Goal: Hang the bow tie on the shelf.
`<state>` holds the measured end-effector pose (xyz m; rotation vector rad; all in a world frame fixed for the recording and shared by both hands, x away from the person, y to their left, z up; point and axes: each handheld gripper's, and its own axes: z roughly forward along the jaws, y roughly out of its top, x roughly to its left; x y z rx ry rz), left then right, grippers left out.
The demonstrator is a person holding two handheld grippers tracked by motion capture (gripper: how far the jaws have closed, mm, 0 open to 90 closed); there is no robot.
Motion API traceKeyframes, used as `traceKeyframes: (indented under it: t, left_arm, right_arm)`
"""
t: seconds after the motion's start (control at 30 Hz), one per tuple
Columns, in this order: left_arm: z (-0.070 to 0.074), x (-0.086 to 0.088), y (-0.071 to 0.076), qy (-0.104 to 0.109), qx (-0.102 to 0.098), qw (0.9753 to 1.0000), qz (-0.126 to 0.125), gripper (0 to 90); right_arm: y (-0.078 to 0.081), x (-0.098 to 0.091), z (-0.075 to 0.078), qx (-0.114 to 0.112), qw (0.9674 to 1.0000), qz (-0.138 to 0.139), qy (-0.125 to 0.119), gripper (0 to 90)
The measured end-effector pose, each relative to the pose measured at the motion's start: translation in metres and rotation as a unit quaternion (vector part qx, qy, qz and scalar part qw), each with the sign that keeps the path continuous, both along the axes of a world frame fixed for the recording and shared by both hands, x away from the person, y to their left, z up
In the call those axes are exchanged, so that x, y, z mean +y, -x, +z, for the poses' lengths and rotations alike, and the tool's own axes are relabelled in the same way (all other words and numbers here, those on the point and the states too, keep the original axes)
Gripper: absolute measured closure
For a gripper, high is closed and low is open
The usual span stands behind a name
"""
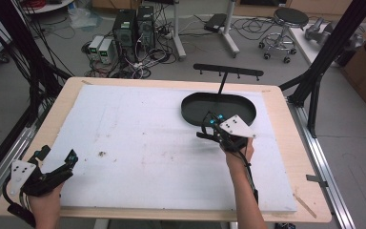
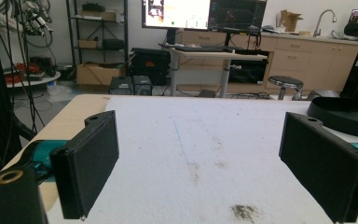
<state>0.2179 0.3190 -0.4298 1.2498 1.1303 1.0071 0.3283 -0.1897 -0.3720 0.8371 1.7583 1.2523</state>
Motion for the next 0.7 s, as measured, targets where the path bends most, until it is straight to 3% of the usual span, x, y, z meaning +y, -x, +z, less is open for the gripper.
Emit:
traceKeyframes:
  t: [0.17,0.4,0.7]
  left_arm:
    - [0.0,-0.001,0.0,0.002,-0.001,1.0,0.0,12.4]
    - [0.001,0.002,0.001,0.003,-0.007,1.0,0.003,12.4]
    - [-0.001,0.004,0.002,0.008,-0.006,0.9999,0.006,12.4]
  right_arm:
    - [-0.003,0.001,0.013,-0.02,0.9998,0.001,-0.002,87.7]
    - [-0.02,0.001,0.038,-0.048,0.9984,-0.009,-0.029,87.7]
    - [-0.046,-0.008,0.049,-0.049,0.9964,-0.028,-0.063,87.7]
